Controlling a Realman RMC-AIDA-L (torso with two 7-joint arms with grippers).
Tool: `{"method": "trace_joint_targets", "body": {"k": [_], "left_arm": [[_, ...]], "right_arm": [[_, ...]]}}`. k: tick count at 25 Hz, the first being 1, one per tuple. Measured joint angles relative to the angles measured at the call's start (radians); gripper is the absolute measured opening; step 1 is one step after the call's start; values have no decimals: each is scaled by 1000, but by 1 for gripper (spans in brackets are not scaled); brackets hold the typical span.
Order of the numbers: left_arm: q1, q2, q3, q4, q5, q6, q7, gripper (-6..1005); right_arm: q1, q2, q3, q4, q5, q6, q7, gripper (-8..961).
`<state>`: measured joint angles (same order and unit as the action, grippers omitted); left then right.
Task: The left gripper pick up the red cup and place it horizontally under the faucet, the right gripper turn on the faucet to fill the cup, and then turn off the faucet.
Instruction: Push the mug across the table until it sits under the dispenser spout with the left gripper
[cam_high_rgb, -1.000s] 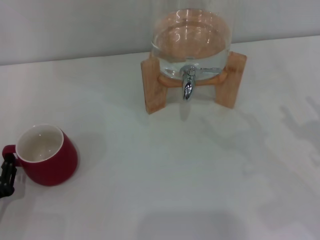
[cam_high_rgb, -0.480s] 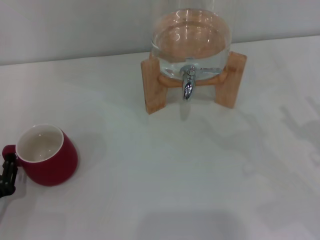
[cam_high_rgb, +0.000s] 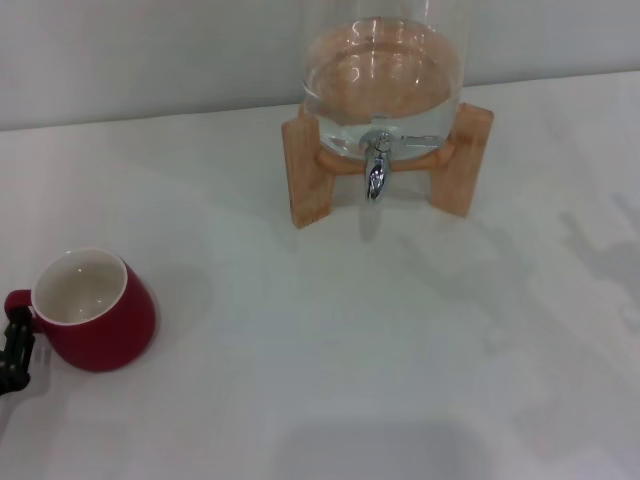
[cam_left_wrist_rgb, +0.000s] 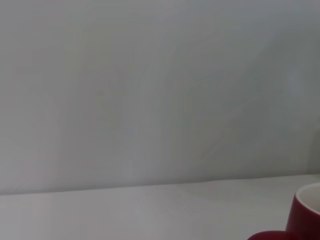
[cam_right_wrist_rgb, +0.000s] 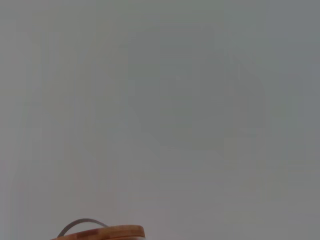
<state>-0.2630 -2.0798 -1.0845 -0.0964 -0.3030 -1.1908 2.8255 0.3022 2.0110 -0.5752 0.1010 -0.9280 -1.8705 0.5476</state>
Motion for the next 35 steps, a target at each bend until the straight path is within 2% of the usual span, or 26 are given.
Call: {"method": "trace_joint_targets", "body": {"k": [14,25,35], "left_arm": [[-5,1,0,0,-2,1,0,240],[-15,1,0,0,2,4,0,122],[-81,1,9,-4,25,34,0,123]], "right_arm": [[0,0,0,0,0,-4,0,843],[0,0,0,0,0,-4,0,843],[3,0,0,0,0,-4,0,843]]}}
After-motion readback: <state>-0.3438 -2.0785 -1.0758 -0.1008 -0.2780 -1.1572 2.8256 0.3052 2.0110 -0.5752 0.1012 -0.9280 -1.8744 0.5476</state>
